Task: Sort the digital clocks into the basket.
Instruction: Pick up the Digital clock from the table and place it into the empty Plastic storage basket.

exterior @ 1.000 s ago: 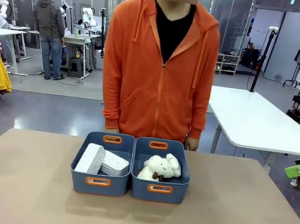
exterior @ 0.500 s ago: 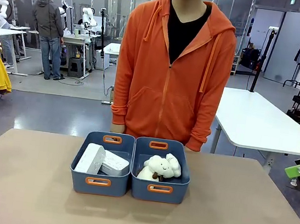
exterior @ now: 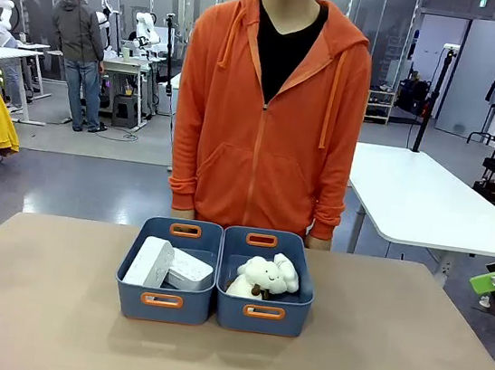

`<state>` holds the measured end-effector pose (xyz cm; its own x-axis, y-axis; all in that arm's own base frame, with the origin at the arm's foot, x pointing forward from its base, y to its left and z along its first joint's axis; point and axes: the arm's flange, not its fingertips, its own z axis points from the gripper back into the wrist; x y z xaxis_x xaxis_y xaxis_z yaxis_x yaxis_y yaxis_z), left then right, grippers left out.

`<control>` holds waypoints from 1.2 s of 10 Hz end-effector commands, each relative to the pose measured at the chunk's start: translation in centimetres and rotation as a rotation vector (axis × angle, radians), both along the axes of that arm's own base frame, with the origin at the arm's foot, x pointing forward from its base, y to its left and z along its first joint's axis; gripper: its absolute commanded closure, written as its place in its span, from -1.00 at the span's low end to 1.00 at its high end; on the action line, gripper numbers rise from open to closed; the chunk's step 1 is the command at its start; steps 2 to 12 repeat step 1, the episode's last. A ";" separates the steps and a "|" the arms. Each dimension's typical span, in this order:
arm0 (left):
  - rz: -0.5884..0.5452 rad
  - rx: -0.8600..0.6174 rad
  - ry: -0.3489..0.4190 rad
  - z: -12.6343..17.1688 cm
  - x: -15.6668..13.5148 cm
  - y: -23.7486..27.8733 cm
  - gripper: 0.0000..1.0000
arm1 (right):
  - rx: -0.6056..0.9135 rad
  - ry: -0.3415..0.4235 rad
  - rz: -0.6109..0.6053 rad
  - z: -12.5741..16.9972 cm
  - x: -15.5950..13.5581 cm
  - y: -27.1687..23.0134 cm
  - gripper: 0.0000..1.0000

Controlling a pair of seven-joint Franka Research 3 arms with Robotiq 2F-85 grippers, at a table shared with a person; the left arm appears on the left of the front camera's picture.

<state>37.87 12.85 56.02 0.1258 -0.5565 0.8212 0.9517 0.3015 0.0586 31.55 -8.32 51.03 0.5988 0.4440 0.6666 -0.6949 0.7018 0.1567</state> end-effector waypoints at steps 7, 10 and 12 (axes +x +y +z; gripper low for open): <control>-0.020 0.018 0.002 0.1 -0.1 0.2 -1.00 | -0.006 -0.015 0.010 -0.3 0.1 -0.1 -0.93; -0.020 0.018 0.002 0.1 -0.1 0.2 -1.00 | -0.006 -0.015 0.010 -0.3 0.1 -0.1 -0.93; -0.020 0.018 0.002 0.1 -0.1 0.2 -1.00 | -0.006 -0.015 0.010 -0.3 0.1 -0.1 -0.93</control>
